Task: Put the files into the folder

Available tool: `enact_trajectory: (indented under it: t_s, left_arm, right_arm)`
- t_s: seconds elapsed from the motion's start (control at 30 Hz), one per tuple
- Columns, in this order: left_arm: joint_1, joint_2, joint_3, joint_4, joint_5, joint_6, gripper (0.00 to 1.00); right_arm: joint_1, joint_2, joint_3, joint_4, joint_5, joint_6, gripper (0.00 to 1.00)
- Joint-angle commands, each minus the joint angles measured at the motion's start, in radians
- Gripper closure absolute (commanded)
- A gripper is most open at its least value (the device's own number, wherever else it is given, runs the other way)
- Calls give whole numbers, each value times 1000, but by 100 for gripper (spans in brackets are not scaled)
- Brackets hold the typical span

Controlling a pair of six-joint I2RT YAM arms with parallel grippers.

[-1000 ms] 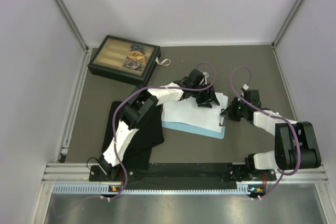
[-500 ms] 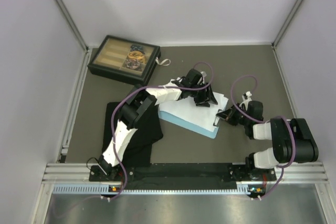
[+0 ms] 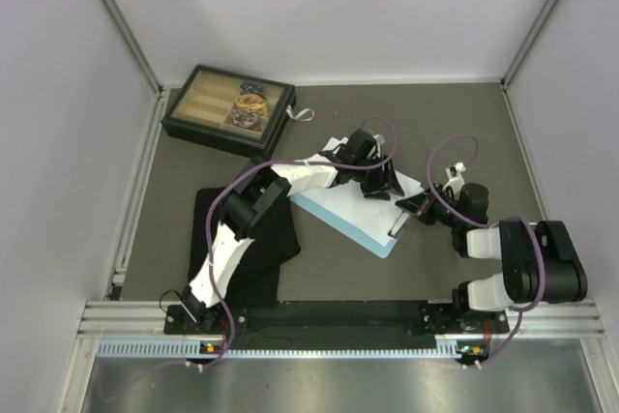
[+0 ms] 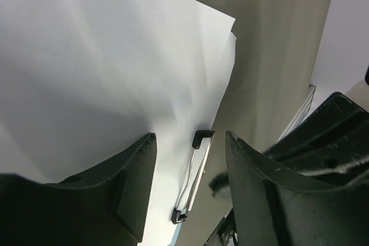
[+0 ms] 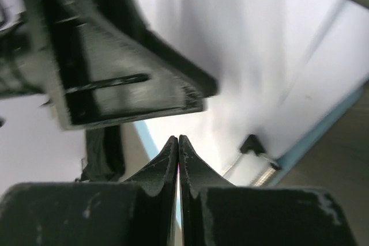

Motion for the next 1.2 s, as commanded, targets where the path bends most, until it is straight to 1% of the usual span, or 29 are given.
enact_trajectory:
  t_s: [0.0, 0.03, 0.1, 0.13, 0.2, 0.23, 0.27, 0.33, 0.37, 0.43, 0.47, 0.53, 0.57, 0.63, 0.67, 0.73, 0.77, 0.8, 0.83, 0.87, 0.9, 0.93, 0.97, 1.0, 1.03, 1.07, 1.1, 1.13, 1.17]
  left_arm:
    - [-19, 28, -45, -108, -47, 54, 41]
    - [-19, 22, -44, -107, -44, 57, 40]
    - [-19, -3, -42, -96, -24, 62, 37]
    - [-19, -12, -33, -96, -20, 62, 36]
    - [-19, -46, -18, -99, -13, 67, 31]
    - [-19, -55, 5, -113, -10, 68, 30]
    - [-20, -67, 21, -122, -9, 76, 29]
    - [-20, -103, 57, -145, -4, 85, 25]
    - [-22, -119, 67, -168, -4, 100, 23]
    - [-23, -175, 84, -193, -18, 120, 19]
    - [-23, -196, 82, -208, -23, 143, 18]
    - [-23, -267, 72, -231, -44, 166, 15]
    - [-23, -315, 67, -254, -50, 189, 14]
    - [-23, -375, 26, -271, -75, 212, 14]
    - [-23, -447, 1, -277, -87, 240, 13]
    - [-23, -526, -83, -305, -124, 274, 13]
    - [-22, -608, -112, -326, -179, 303, 12]
    - [-20, -648, -141, -363, -225, 314, 12]
    - [-20, -691, -198, -384, -263, 324, 12]
    - [-16, -775, -226, -403, -339, 335, 11]
    - [-14, -817, -279, -418, -378, 335, 10]
    - [-12, -858, -307, -432, -412, 335, 9]
    - [-11, -941, -338, -428, -473, 334, 9]
    - [-8, -980, -379, -434, -504, 331, 6]
    - [-3, -1014, -393, -453, -527, 326, 6]
    - [0, -1070, -407, -470, -568, 324, 4]
    - [1, -1092, -412, -483, -593, 320, 4]
    - [4, -1132, -415, -504, -610, 314, 3]
    - [6, -1146, -419, -510, -633, 315, 3]
  right_arm:
    - [-7, -140, 126, -600, 260, -132, 100]
    - [-9, -163, 152, -685, 313, -163, 100]
    - [-10, -225, 217, -797, 387, -195, 100]
    - [-10, -240, 241, -926, 415, -212, 100]
    - [-10, -266, 307, -1013, 462, -217, 100]
    - [-10, -265, 327, -1087, 468, -226, 100]
    - [-10, -259, 369, -1118, 469, -232, 100]
    - [-9, -207, 407, -1206, 447, -267, 96]
    - [-4, -185, 432, -1228, 432, -281, 88]
    - [11, -167, 437, -1245, 407, -315, 81]
    - [60, -171, 429, -1251, 412, -321, 75]
    - [109, -187, 423, -1259, 442, -319, 68]
    - [163, -208, 417, -1264, 452, -316, 62]
    - [215, -237, 415, -1270, 481, -301, 57]
    - [244, -263, 414, -1270, 485, -293, 53]
    - [331, -289, 412, -1284, 519, -258, 51]
    - [362, -302, 412, -1281, 530, -246, 48]
    - [428, -312, 409, -1262, 539, -211, 48]
    - [456, -311, 406, -1244, 539, -189, 48]
    - [486, -303, 401, -1224, 533, -166, 48]
    - [557, -276, 400, -1203, 533, -120, 48]
    - [591, -259, 404, -1151, 538, -102, 48]
    - [632, -238, 412, -1134, 560, -83, 47]
    - [667, -183, 423, -1118, 574, -60, 47]
    - [732, -153, 453, -1098, 587, -54, 47]
    - [753, -117, 470, -1089, 597, -45, 47]
    - [775, -55, 487, -1083, 599, -42, 47]
    - [815, -21, 519, -1077, 602, -39, 47]
    - [829, 2, 531, -1080, 623, -27, 47]
